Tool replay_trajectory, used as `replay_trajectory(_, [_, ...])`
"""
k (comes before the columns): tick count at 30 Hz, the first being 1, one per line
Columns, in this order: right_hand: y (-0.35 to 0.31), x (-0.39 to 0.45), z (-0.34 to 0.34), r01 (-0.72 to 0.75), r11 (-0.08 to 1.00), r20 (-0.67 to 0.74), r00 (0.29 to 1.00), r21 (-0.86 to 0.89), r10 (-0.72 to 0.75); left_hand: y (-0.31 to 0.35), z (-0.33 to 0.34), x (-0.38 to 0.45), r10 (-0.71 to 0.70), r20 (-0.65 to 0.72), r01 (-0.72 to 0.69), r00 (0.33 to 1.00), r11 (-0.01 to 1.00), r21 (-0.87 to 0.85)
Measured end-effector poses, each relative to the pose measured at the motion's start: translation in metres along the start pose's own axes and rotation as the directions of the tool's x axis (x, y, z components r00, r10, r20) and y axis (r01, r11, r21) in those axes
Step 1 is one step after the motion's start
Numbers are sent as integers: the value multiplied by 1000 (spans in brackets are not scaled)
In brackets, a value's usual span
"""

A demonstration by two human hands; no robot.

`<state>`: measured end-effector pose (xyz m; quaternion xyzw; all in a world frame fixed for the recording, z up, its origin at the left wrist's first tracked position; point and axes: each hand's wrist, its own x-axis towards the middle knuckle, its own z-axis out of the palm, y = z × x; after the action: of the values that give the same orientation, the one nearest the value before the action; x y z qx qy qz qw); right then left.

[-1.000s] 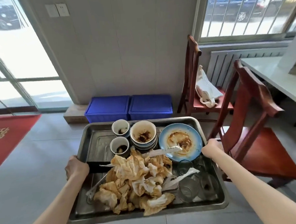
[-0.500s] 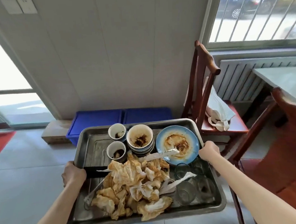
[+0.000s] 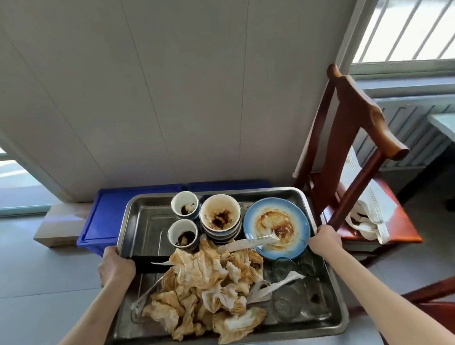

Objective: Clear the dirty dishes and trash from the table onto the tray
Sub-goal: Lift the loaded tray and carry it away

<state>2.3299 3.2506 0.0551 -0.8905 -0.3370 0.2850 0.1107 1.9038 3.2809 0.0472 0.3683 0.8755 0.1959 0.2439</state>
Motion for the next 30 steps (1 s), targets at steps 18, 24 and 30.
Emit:
replay_trajectory(18, [-148,240,15,47,998,-5,999,-48,-47,173,124,180,8,-13,-8,1000,1000,-2])
replay_trajectory(24, [-162,291,49,14,999,-16,1000,-35,-14,190,162,226,36,-31,-35,999,999,30])
replay_trajectory(30, [-163,332,86,-10,998,-12,1000,-57,9,188,202,259,26,-32,-25,999,999,44])
